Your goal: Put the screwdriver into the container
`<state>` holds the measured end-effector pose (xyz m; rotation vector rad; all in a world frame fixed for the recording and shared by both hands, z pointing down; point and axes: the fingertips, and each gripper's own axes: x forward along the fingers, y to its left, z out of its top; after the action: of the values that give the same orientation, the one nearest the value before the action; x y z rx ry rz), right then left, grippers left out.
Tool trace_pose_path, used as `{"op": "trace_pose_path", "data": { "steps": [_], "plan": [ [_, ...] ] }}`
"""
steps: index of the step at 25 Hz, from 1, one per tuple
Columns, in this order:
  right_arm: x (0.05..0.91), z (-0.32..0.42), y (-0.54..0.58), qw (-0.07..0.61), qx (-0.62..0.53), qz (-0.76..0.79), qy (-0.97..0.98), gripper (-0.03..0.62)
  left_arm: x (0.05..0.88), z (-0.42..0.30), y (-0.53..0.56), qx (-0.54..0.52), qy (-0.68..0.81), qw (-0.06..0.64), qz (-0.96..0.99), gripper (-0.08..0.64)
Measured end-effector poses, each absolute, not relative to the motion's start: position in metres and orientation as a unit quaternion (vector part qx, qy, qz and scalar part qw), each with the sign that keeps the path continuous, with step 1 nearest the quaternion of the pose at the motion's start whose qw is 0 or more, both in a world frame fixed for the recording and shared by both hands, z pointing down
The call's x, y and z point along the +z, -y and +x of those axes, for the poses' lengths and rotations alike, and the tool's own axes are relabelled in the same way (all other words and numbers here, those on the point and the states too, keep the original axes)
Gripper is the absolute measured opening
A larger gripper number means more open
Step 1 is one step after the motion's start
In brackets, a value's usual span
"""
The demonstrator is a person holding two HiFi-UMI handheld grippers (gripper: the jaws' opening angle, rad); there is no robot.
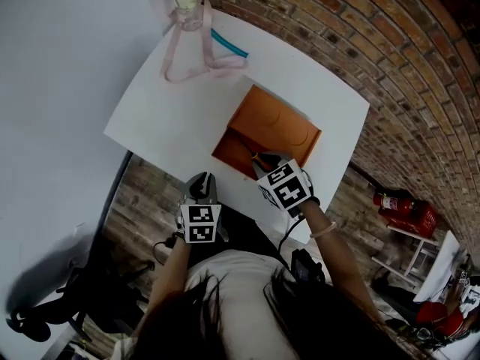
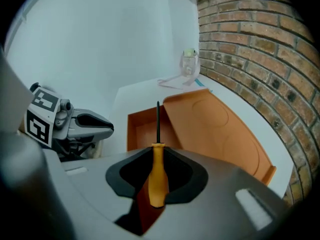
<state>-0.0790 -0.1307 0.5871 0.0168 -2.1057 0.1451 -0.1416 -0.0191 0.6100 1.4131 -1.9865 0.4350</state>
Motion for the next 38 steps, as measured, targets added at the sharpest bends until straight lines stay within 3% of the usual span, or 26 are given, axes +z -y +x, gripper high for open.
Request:
{"op": "trace_pose_path", "data": {
  "steps": [19,38],
  "plan": [
    [0.632,-0.075,0.122,0.575,0.067,-0.026,0.815,0.077,0.61,-0.153,0.006,0.163,0.777,0.33,0.511,0.015],
    [0.64,-0.077,0.117,0.589,0.072,-0.037,0.804,0.078,0.612,-0.157,-0.006,0.157,0.783,0.338,0.499,0.003]
  ]
}}
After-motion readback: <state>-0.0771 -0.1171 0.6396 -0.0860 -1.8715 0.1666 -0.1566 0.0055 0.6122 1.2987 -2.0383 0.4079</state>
